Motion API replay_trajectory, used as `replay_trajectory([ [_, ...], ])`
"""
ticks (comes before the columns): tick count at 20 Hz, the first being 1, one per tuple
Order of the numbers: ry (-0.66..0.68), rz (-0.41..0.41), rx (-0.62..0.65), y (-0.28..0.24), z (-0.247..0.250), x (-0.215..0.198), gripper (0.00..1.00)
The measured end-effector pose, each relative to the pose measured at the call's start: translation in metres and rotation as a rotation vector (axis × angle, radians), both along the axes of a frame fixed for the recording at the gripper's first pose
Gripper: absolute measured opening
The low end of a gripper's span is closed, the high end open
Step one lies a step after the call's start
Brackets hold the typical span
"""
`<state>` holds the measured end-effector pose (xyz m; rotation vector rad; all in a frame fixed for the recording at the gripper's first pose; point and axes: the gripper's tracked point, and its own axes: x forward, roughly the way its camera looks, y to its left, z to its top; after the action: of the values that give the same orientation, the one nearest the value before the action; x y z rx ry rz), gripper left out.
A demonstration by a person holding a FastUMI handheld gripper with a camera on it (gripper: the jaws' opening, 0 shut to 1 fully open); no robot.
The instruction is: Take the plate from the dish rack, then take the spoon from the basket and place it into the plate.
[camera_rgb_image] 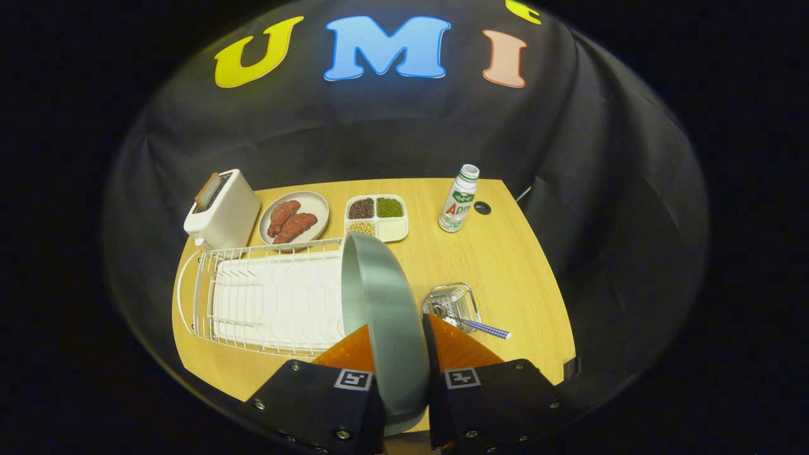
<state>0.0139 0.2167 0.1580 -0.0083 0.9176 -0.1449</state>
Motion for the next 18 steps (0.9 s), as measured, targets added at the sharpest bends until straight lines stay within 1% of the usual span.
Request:
replay_trajectory([
  [2, 0.016, 0.008, 0.025, -0.013, -0.007, -0.015, 0.27],
  [4, 0.021, 0.036, 0.058, -0.018, -0.014, -0.025, 0.27],
  [9, 0.063, 0.086, 0.149, -0.022, -0.039, -0.053, 0.27],
  [15, 0.114, 0.169, 0.3, -0.004, -0.075, -0.084, 0.27],
  [18, 0.139, 0.173, 0.386, 0.006, -0.109, -0.097, 0.27],
])
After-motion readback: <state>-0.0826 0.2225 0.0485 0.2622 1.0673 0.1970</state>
